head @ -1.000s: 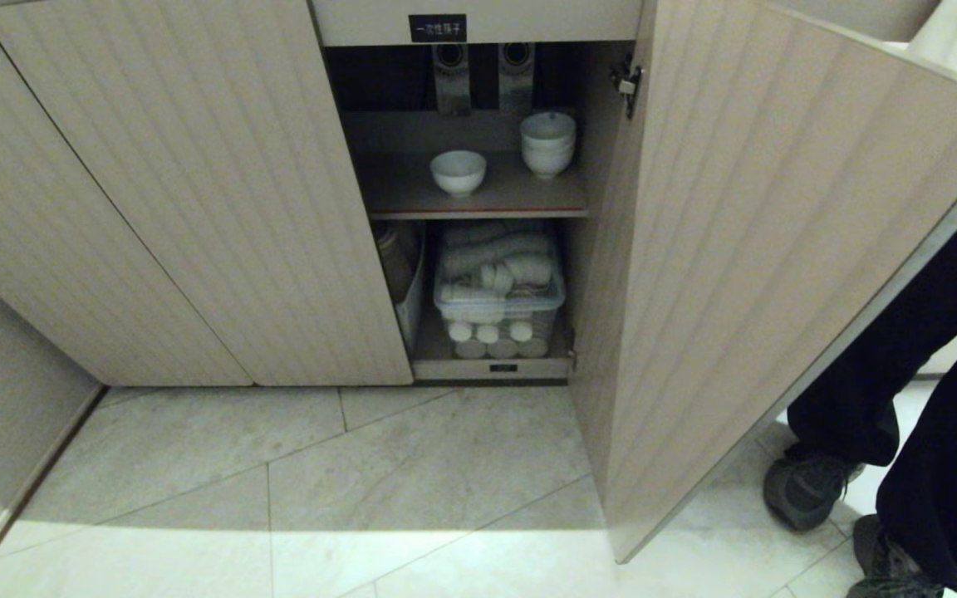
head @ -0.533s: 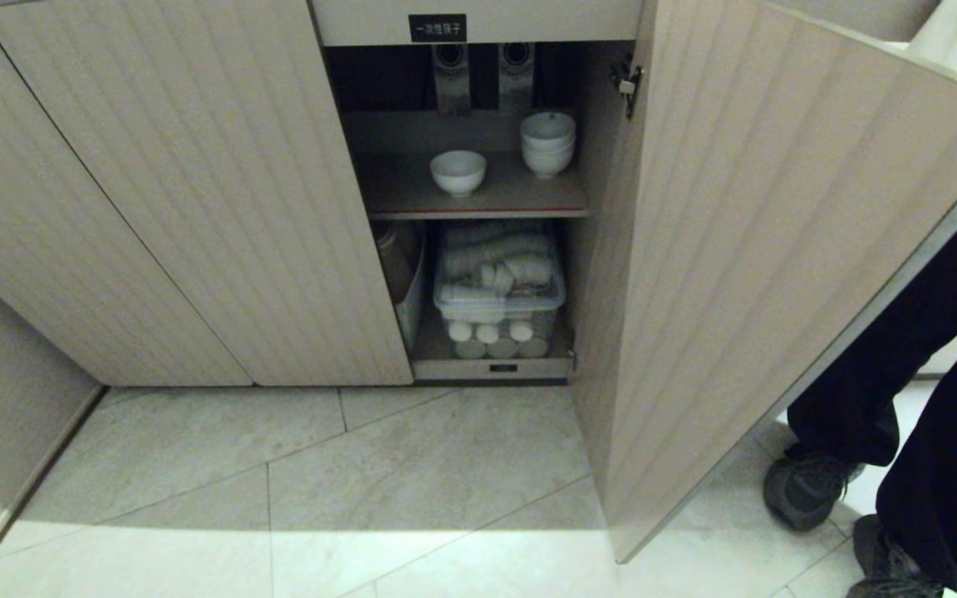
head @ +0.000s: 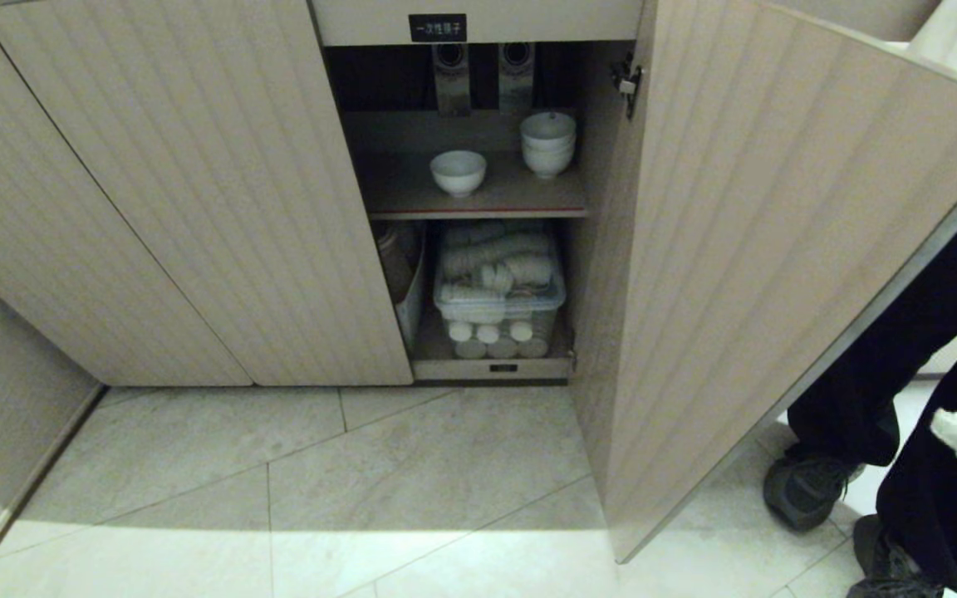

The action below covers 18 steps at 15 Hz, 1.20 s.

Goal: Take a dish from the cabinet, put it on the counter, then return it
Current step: Close the cabinet door

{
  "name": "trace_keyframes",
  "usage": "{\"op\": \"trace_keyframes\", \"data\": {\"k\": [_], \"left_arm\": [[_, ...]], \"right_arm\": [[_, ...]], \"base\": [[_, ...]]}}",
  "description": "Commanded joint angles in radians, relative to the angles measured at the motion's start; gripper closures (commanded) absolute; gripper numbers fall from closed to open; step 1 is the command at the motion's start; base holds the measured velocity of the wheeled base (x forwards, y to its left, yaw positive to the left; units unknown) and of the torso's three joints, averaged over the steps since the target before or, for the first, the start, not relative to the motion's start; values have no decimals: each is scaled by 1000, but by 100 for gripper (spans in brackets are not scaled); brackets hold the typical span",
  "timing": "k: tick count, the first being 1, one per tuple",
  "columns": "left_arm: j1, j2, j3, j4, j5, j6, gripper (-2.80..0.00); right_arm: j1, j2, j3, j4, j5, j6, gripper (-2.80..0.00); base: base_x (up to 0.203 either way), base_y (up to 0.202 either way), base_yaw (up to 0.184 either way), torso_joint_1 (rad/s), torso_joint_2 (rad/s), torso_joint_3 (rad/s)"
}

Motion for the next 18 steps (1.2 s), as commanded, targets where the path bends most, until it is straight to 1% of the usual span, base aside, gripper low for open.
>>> {"op": "trace_keyframes", "data": {"k": [1,4,7,9,11,14,18], "left_arm": [[-1,0,0,0,-1,-1,0],[1,0,0,0,-1,-1,0],[1,0,0,0,-1,-1,0],[1,0,0,0,-1,-1,0],[-1,0,0,0,-1,-1,0],[0,0,0,0,-1,-1,0],[-1,0,0,0,0,-1,0]], "right_arm": [[2,107,30,-180,33,-1,0],[16,221,68,-426,66,-1,0],[73,326,69,-662,72,3,0],[131,367,71,-783,73,9,0],[163,387,69,-854,73,21,0],[169,385,71,-880,81,71,0],[177,380,72,-893,134,100,0]], "base": [[0,0,0,0,0,0],[0,0,0,0,0,0],[0,0,0,0,0,0],[0,0,0,0,0,0],[0,0,0,0,0,0],[0,0,0,0,0,0],[0,0,0,0,0,0]]}}
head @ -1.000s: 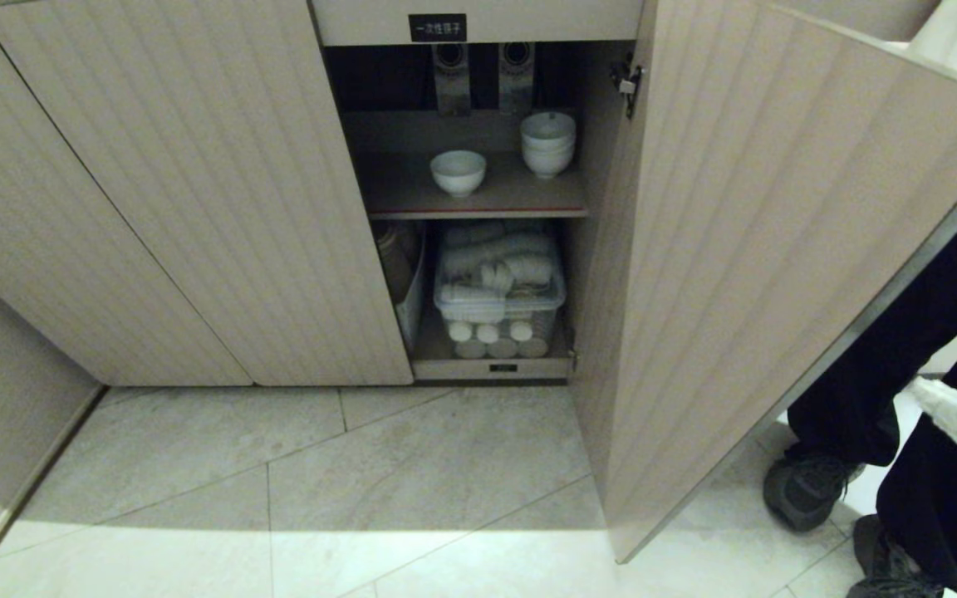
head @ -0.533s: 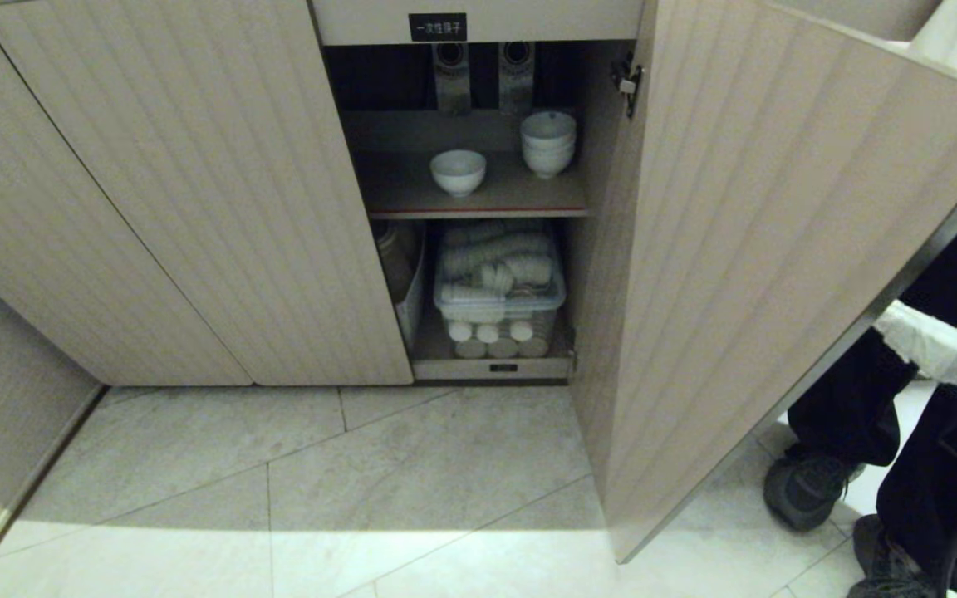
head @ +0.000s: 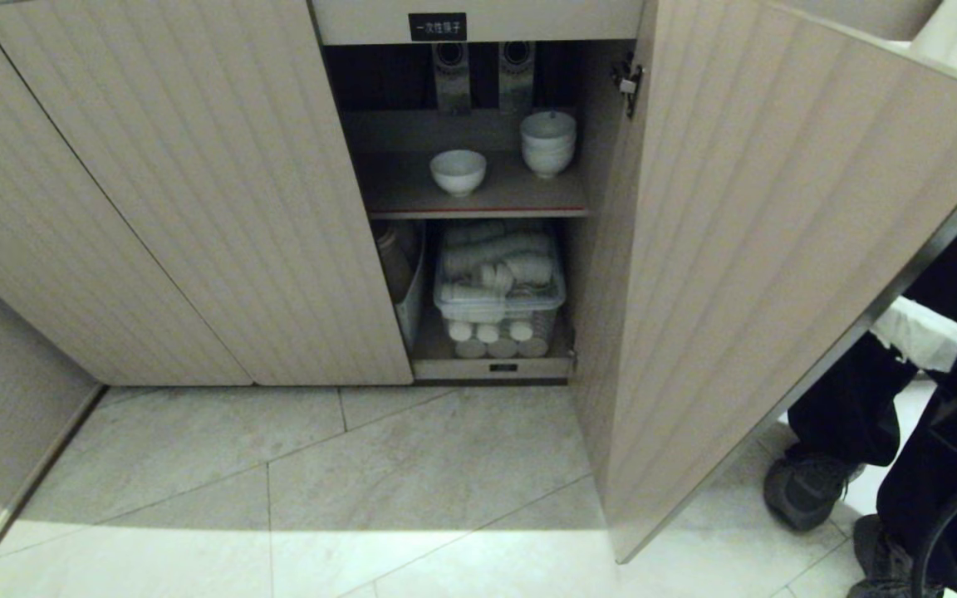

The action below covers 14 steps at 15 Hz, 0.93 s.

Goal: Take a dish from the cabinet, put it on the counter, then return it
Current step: Close the cabinet door

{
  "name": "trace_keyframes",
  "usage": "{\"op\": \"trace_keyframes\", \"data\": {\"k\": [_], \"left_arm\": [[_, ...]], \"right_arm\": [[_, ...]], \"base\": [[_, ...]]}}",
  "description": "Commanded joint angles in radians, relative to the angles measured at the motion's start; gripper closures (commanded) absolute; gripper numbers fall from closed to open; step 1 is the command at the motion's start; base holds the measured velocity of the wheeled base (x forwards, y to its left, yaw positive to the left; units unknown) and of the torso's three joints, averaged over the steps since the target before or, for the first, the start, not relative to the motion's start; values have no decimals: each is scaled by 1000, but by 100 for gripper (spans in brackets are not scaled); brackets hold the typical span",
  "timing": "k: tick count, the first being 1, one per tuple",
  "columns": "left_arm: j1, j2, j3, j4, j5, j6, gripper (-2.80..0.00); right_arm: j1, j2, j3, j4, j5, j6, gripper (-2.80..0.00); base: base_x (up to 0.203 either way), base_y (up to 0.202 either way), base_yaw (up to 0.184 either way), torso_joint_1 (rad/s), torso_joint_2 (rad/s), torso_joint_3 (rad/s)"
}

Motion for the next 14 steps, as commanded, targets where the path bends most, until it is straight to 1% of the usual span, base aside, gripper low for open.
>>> {"op": "trace_keyframes", "data": {"k": [1,8,14], "left_arm": [[-1,0,0,0,0,0,0],[1,0,0,0,0,0,0],[-1,0,0,0,0,0,0]], "right_arm": [[16,-2,1,-7,20,4,0],[149,7,-1,2,22,8,0],[168,61,-22,-7,20,21,0]], "base": [[0,0,0,0,0,0],[0,0,0,0,0,0],[0,0,0,0,0,0]]}}
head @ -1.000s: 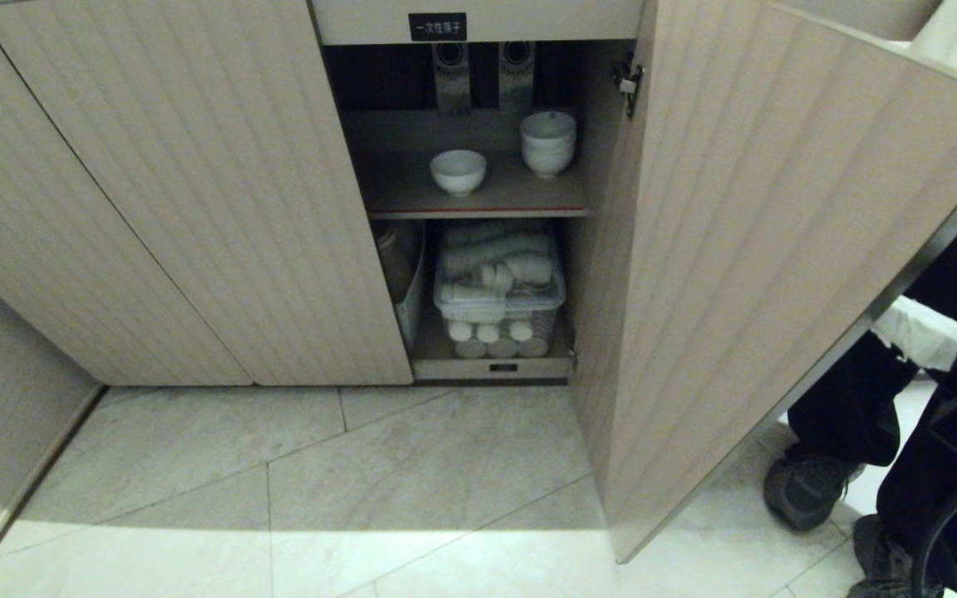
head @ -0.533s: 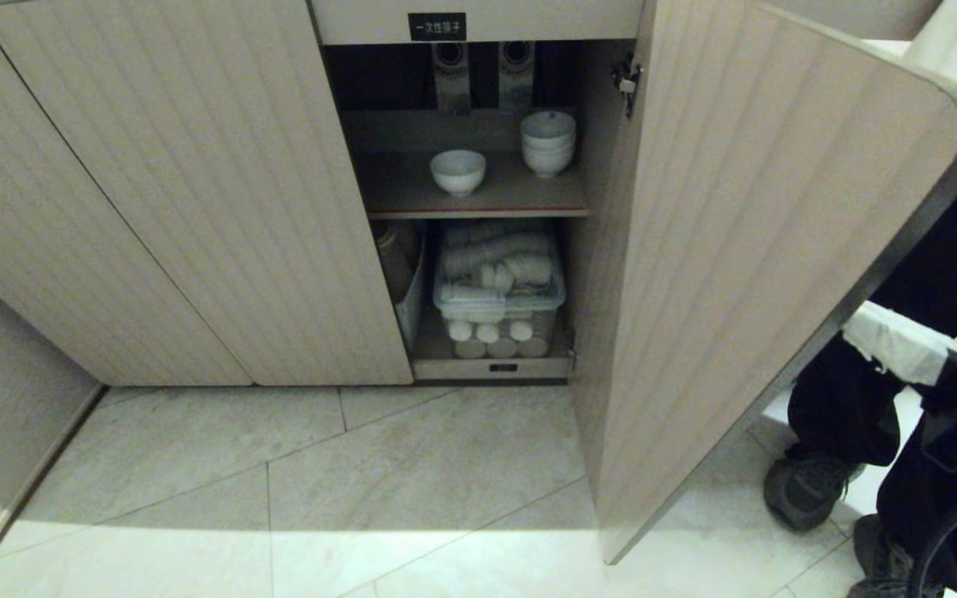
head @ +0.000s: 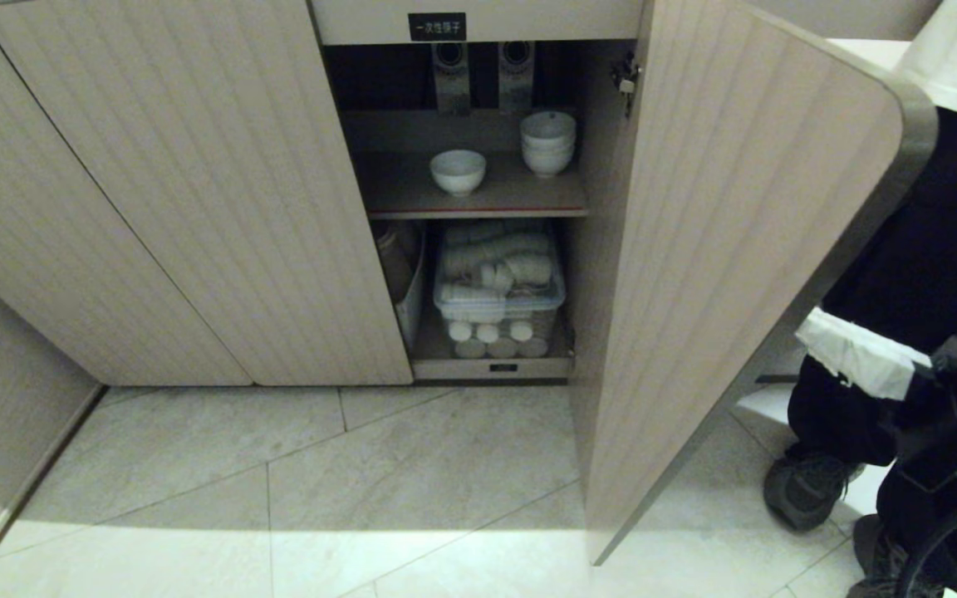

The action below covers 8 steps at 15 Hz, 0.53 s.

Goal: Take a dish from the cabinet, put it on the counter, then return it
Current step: Close the cabinet door

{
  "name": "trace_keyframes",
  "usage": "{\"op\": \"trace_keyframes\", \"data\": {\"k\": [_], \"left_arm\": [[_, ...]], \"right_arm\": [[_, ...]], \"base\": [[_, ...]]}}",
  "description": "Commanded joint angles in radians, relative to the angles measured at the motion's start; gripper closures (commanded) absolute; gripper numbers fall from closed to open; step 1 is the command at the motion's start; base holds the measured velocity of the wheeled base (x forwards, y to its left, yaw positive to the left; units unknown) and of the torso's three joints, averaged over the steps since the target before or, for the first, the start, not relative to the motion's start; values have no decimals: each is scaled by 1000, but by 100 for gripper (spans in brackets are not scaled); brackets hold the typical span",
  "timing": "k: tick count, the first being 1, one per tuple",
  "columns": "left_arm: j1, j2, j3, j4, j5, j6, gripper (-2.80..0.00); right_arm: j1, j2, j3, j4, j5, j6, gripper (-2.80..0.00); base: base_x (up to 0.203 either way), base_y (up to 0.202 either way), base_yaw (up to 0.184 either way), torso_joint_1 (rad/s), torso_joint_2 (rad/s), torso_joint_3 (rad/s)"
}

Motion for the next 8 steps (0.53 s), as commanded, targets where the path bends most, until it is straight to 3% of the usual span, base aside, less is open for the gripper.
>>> {"op": "trace_keyframes", "data": {"k": [1,8], "left_arm": [[0,0,0,0,1,0,0],[1,0,0,0,0,0,0]], "right_arm": [[2,32,-21,-8,0,3,0],[22,102,-70,-26,-3,18,0]], "base": [[0,0,0,0,0,0],[0,0,0,0,0,0]]}}
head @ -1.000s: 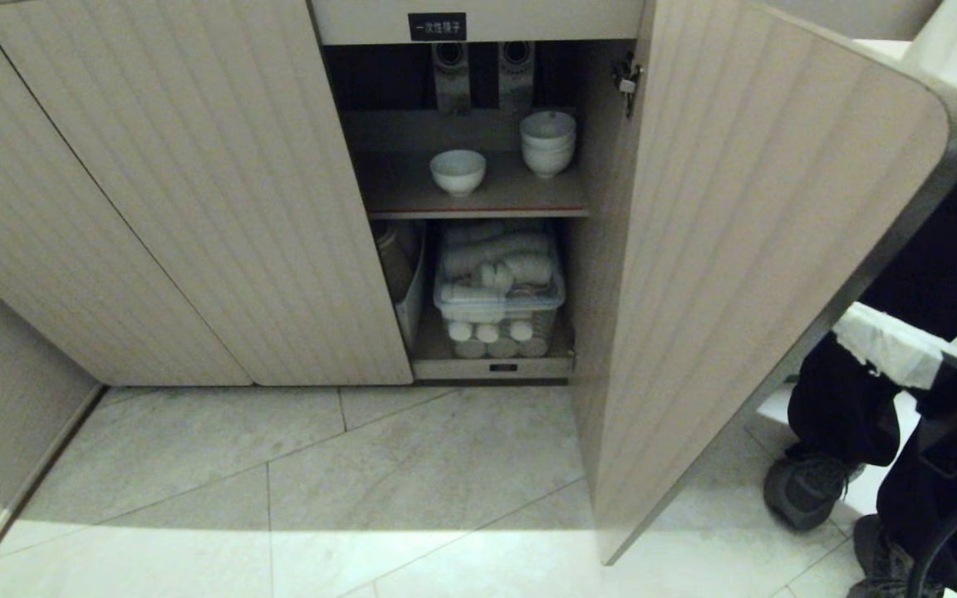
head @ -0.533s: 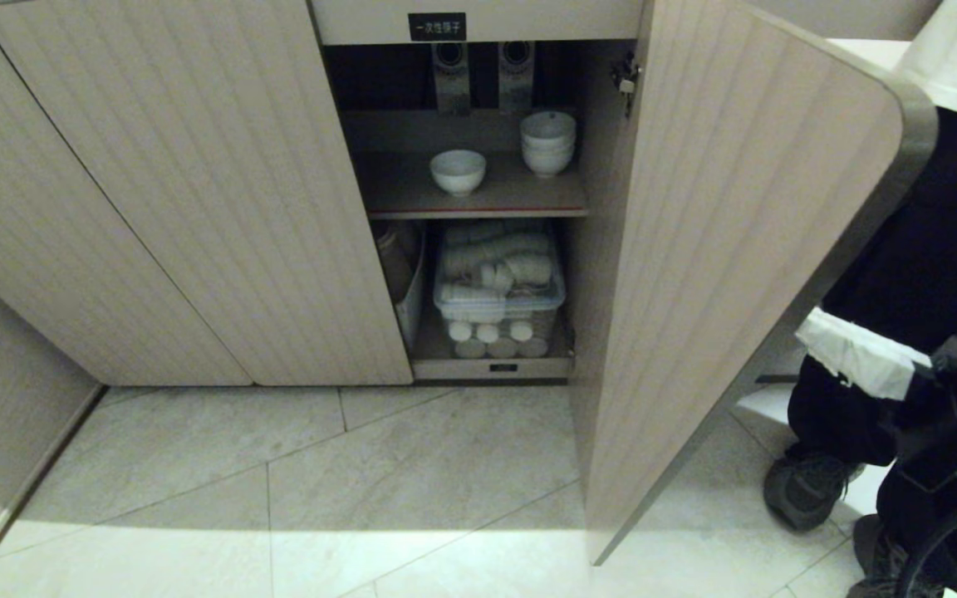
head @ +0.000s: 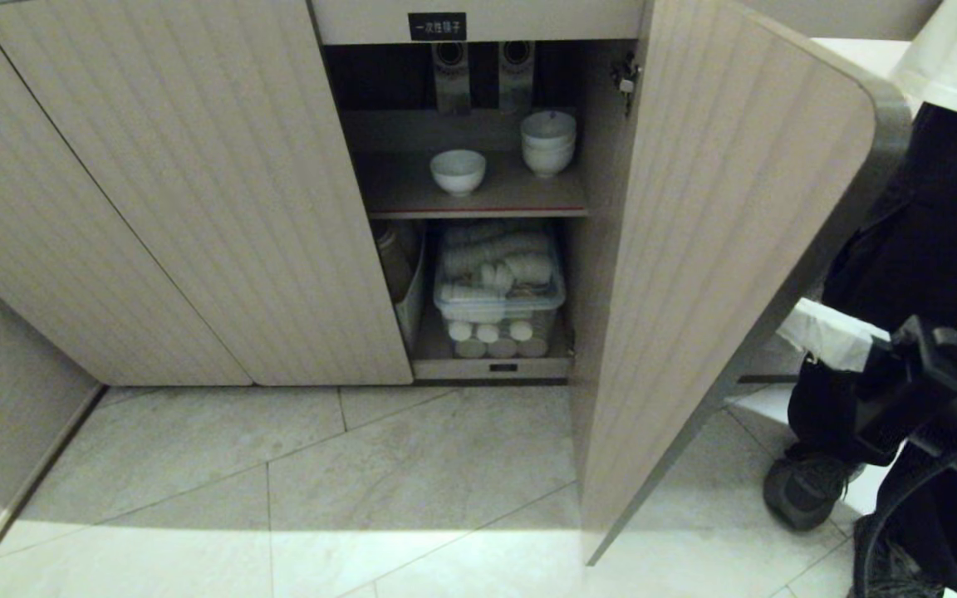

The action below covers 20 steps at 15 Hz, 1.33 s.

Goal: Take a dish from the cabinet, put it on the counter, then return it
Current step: Close the cabinet door

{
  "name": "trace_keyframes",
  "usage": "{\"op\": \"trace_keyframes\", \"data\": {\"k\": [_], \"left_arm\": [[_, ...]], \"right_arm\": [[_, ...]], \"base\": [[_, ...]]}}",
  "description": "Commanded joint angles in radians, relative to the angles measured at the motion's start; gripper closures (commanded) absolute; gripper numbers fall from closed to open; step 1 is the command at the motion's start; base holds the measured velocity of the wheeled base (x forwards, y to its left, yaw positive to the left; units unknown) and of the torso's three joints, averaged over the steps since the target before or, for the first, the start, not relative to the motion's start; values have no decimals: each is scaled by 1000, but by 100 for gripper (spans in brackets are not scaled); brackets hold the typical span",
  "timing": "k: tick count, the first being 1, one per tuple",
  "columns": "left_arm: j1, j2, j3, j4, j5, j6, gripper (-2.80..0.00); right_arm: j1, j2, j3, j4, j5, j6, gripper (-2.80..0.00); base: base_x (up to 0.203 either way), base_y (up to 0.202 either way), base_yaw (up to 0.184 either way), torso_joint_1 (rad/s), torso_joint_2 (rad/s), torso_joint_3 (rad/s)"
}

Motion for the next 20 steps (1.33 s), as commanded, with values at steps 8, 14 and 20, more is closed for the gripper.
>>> {"op": "trace_keyframes", "data": {"k": [8,14,20], "left_arm": [[1,0,0,0,0,0,0],[1,0,0,0,1,-2,0],[0,0,0,0,0,0,0]], "right_arm": [[58,87,-19,-63,-17,10,0],[150,150,-82,-84,-142,14,0],[150,222,-151,-105,-148,13,0]], "base": [[0,0,0,0,0,0],[0,0,0,0,0,0],[0,0,0,0,0,0]]}}
